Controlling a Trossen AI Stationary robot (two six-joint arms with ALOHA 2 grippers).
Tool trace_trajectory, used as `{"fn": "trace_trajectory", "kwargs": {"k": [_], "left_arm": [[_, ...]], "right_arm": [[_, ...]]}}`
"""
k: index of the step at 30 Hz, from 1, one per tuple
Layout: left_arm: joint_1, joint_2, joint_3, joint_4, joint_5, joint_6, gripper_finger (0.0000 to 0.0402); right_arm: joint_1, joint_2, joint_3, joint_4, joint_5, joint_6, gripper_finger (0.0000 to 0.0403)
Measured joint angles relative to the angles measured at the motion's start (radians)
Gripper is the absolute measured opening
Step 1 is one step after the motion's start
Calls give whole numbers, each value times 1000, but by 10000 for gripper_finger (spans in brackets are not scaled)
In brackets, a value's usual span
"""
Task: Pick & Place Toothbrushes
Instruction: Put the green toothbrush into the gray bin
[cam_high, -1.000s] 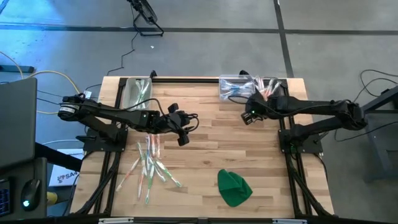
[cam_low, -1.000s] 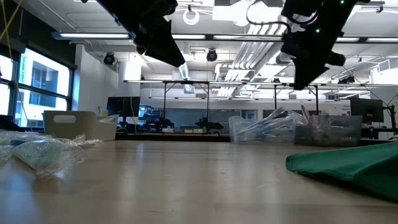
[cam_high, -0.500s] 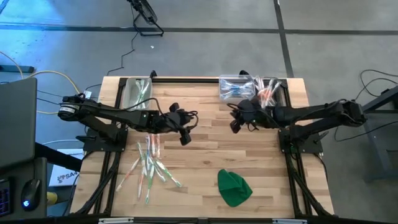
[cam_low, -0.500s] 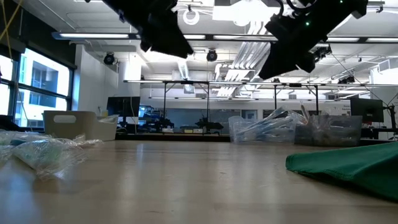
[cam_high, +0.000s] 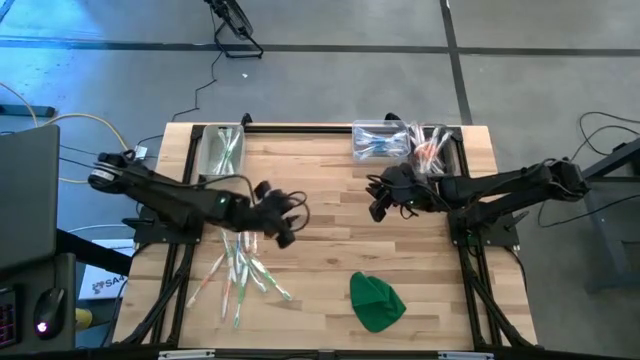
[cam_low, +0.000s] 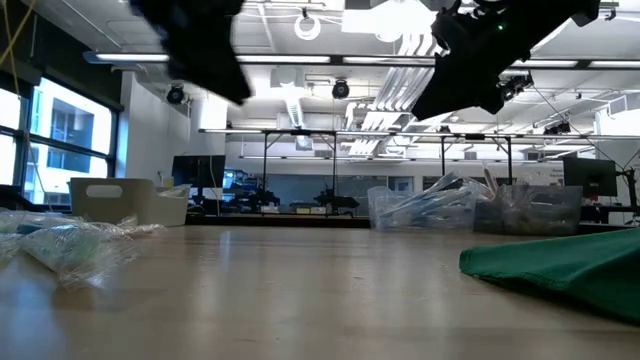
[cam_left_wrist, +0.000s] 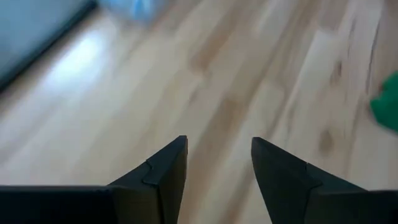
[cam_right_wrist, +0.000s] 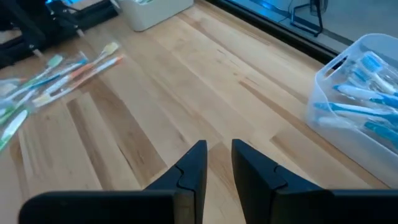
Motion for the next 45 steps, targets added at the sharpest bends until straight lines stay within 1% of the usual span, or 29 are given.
{"fn": "trace_trajectory", "kwargs": {"k": [2, 7, 11, 16, 19, 24, 27, 31, 38, 40, 43, 45], "left_arm": [[-43, -20, -1, -107, 1, -127, 173], [-130, -37, -1, -251, 6, -390, 173], [-158, -36, -1, -345, 10, -575, 173], [-159, -35, -1, -458, 24, -807, 173], [-158, -35, -1, -537, 69, -941, 173], [-158, -23, -1, -637, 195, -1111, 173], [-158, -19, -1, -687, 247, -1166, 173], [-158, -12, -1, -722, 250, -1196, 173], [-159, 40, -1, -724, 257, -1195, 173], [-158, 55, -1, -726, 293, -1195, 173], [-159, 71, -1, -745, 380, -1195, 173], [-159, 78, -1, -747, 408, -1196, 173]], "right_arm": [[0, 0, 0, 18, 1, -19, 66], [-11, 0, 0, 81, 4, -69, 66], [-19, 0, 0, 117, 4, -97, 66], [-18, 0, 0, 115, 3, -100, 66], [-18, 0, 0, 115, 3, -119, 66], [-19, 0, 0, 115, 3, -127, 66], [-19, 0, 0, 115, 3, -155, 66], [-19, 1, 0, 112, 3, -166, 66], [-19, 1, 0, 107, 3, -166, 66], [-19, 1, 0, 107, 3, -166, 66], [-19, 1, 0, 106, 3, -166, 66], [-19, 1, 0, 103, 3, -166, 66]]}}
